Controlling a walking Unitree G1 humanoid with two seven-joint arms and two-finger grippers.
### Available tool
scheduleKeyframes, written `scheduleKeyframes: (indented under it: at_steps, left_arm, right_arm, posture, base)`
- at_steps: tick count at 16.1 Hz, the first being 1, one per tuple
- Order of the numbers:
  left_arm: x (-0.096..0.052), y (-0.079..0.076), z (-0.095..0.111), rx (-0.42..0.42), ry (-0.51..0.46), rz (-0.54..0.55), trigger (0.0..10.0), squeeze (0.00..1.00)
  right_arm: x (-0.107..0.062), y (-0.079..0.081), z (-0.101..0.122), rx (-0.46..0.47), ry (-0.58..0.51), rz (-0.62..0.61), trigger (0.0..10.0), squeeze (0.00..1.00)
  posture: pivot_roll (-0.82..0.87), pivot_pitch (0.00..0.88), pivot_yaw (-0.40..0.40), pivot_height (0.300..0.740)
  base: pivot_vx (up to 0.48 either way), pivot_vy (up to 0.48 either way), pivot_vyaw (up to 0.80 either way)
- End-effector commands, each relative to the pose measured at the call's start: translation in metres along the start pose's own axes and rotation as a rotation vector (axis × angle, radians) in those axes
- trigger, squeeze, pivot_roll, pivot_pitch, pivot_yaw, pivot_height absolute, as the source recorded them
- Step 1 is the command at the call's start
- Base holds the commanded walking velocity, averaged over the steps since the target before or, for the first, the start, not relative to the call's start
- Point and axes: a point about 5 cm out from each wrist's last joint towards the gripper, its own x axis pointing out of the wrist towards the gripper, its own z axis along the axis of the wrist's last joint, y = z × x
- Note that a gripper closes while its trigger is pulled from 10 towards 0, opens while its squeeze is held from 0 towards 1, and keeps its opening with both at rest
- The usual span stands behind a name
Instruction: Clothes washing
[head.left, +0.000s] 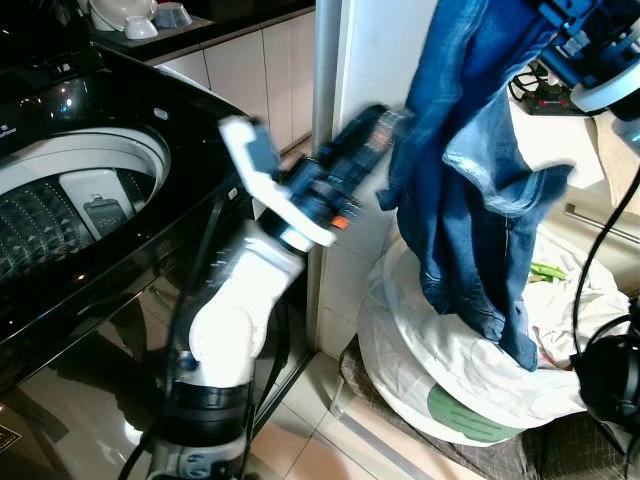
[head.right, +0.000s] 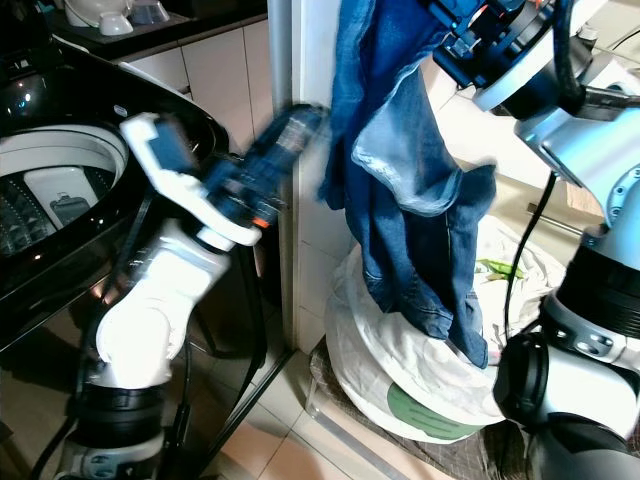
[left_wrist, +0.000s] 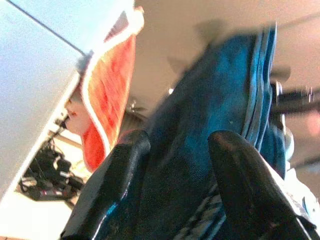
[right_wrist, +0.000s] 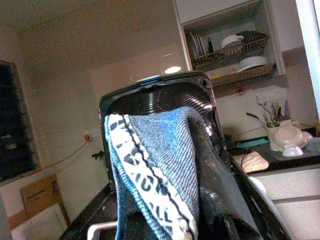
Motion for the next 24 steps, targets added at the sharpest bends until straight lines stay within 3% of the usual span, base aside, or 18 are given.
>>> scheduleKeyframes:
  at_steps: [1,3,6,13,15,16,17,18,22,23,24]
  left_arm:
    - [0.004,-0.004,0.009,0.002,-0.019,-0.034,10.0,0.00]
    - [0.005,-0.006,0.010,0.002,0.001,-0.062,10.0,0.00]
    - [0.008,-0.008,-0.007,0.070,0.111,-0.069,10.0,0.00]
    - [0.008,-0.007,-0.010,0.162,0.171,-0.082,10.0,0.00]
    - [0.005,-0.008,-0.013,0.296,0.226,-0.096,10.0,0.00]
    - [0.003,-0.008,-0.012,0.318,0.228,-0.091,10.0,0.00]
    - [0.002,-0.008,-0.011,0.326,0.225,-0.086,10.0,0.00]
    - [-0.001,-0.008,-0.004,0.271,0.182,-0.063,10.0,0.00]
    - [0.002,-0.011,0.004,0.184,0.110,-0.062,10.0,0.00]
    - [0.007,-0.011,-0.001,0.204,0.130,-0.058,10.0,0.00]
    - [0.007,-0.003,-0.007,0.279,0.181,0.010,10.0,0.00]
  right_arm:
    - [-0.001,0.008,-0.002,-0.005,0.026,0.043,0.0,0.00]
    - [-0.001,0.009,-0.005,-0.003,0.039,0.045,0.0,0.00]
    - [0.000,0.013,-0.010,0.008,0.044,0.062,0.0,0.00]
    - [-0.001,0.014,-0.019,-0.014,0.087,0.036,0.0,0.00]
    - [0.000,0.006,-0.026,-0.055,0.112,-0.062,0.0,0.00]
    - [0.001,0.001,-0.028,-0.062,0.114,-0.102,0.0,0.00]
    - [0.001,-0.001,-0.029,-0.066,0.114,-0.126,0.0,0.00]
    - [0.000,-0.005,-0.032,-0.073,0.126,-0.150,0.0,0.00]
    - [-0.001,-0.004,-0.043,-0.072,0.174,-0.135,0.0,0.00]
    - [0.000,-0.003,-0.050,-0.074,0.193,-0.128,0.0,0.00]
    - [0.002,-0.001,-0.052,-0.078,0.196,-0.121,0.0,0.00]
  posture:
    - [-0.09,0.000,-0.030,0.740]
    - [-0.08,0.000,-0.031,0.740]
    - [-0.08,0.000,-0.027,0.740]
    - [-0.08,0.000,-0.021,0.740]
    - [-0.08,0.000,-0.020,0.740]
    - [-0.08,0.000,-0.020,0.740]
    - [-0.08,0.000,-0.020,0.740]
    - [-0.08,0.000,-0.023,0.740]
    - [-0.07,0.000,-0.029,0.740]
    - [-0.07,0.000,-0.029,0.740]
    - [-0.07,0.000,-0.029,0.740]
  base:
    - [0.000,0.000,0.00]
    - [0.000,0.000,0.00]
    - [0.000,0.000,0.00]
    - [0.000,0.000,0.00]
    - [0.000,0.000,0.00]
    - [0.000,0.000,0.00]
    - [0.000,0.000,0.00]
    - [0.000,0.000,0.00]
    - [0.000,0.000,0.00]
    - [0.000,0.000,0.00]
    - [0.000,0.000,0.00]
